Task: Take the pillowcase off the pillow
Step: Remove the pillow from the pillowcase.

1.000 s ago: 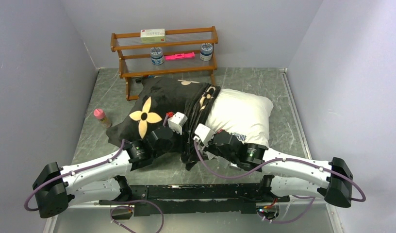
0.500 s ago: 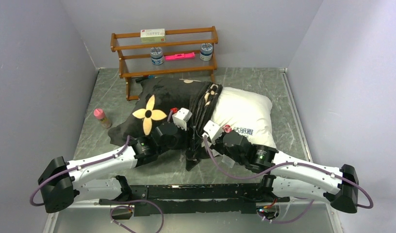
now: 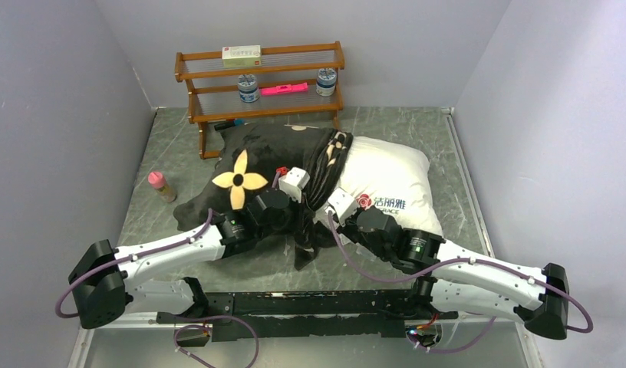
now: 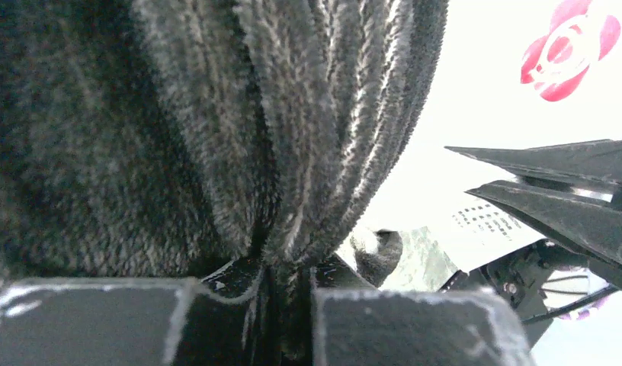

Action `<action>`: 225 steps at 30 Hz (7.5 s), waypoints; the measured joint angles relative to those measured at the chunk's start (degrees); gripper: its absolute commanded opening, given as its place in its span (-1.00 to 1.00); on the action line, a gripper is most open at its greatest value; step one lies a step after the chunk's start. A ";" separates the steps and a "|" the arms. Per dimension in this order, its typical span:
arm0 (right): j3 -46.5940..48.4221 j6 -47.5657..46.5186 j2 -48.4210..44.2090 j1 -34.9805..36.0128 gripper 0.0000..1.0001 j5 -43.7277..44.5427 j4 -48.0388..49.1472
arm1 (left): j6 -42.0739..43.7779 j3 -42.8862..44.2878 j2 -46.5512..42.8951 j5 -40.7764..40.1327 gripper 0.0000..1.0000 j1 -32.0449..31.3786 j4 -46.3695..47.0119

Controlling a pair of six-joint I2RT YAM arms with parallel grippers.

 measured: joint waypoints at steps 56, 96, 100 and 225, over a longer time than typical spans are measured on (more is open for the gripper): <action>15.78 6.73 2.10 -1.05 0.62 -20.63 -11.61 | 4.02 -8.04 -20.94 -3.63 -0.44 24.06 -21.38; 15.61 17.53 19.28 -43.36 0.91 -47.25 -3.37 | 19.89 6.14 -27.91 8.46 0.65 25.94 -22.29; 15.19 16.33 18.38 -37.11 0.82 -47.41 -1.53 | 21.03 10.01 -23.26 12.44 0.66 25.94 -21.00; 24.20 -3.19 3.39 -28.83 -1.00 -38.93 -14.60 | 27.65 30.45 -10.05 -4.57 0.29 27.15 -21.44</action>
